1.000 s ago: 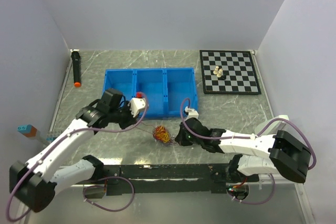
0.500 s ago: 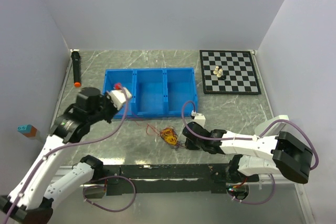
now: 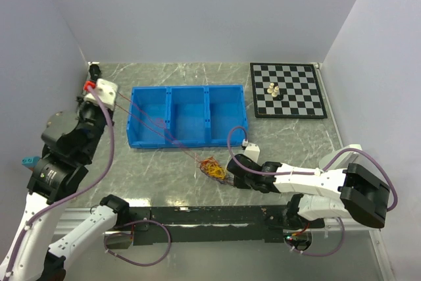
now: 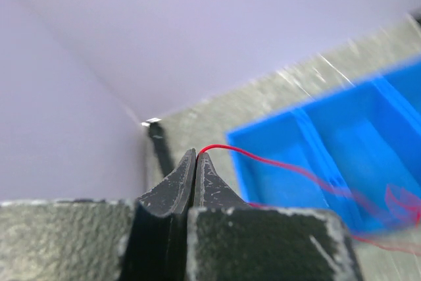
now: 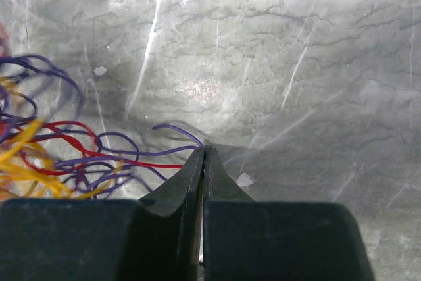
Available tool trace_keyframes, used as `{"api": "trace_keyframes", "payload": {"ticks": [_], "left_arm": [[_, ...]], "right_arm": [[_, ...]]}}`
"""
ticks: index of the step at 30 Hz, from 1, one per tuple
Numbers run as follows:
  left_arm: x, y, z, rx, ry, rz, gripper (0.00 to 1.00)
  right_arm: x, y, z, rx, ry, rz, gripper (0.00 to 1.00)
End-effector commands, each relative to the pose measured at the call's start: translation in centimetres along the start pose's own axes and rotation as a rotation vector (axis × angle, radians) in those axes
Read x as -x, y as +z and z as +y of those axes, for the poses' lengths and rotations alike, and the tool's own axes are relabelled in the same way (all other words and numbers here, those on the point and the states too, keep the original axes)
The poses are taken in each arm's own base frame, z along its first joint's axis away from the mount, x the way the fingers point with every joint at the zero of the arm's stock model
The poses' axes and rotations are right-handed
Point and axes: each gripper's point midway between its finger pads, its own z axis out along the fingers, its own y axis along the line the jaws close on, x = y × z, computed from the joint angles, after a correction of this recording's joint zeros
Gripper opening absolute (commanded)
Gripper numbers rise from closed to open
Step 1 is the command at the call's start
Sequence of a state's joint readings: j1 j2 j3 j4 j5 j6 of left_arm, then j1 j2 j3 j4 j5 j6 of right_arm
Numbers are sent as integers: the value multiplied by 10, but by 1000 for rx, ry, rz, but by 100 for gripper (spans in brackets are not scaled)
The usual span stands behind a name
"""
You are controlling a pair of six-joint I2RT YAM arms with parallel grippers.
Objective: Untangle the cables
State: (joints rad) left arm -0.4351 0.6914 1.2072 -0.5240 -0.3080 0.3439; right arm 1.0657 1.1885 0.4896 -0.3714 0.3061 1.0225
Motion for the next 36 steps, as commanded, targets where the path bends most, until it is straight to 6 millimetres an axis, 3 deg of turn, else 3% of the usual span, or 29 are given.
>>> {"api": "trace_keyframes", "payload": {"ticks": [1, 5, 10, 16, 20, 24, 30, 36], "left_arm": [[63, -22, 78, 344, -122, -163, 1], [102, -42, 115, 480, -162, -257, 1], [139, -66, 143, 564, -200, -348, 1], [158, -83, 160, 620, -203, -405, 1], [163, -77, 145, 514, -204, -417, 1], [153, -60, 120, 391, -190, -380, 1], [125, -34, 79, 226, -145, -303, 1], [84, -4, 47, 156, -120, -213, 1]], "right_arm": [[-13, 3, -27, -108, -7, 19, 0], [-16, 5, -31, -124, -3, 23, 0], [-21, 8, -35, -149, -9, 32, 0], [-26, 9, -41, -186, -6, 36, 0], [-26, 9, -36, -162, -10, 29, 0], [-23, 8, -26, -133, -28, 18, 0], [-17, 1, 0, -23, -73, -33, 0], [-13, -7, 12, 35, -93, -69, 0]]}}
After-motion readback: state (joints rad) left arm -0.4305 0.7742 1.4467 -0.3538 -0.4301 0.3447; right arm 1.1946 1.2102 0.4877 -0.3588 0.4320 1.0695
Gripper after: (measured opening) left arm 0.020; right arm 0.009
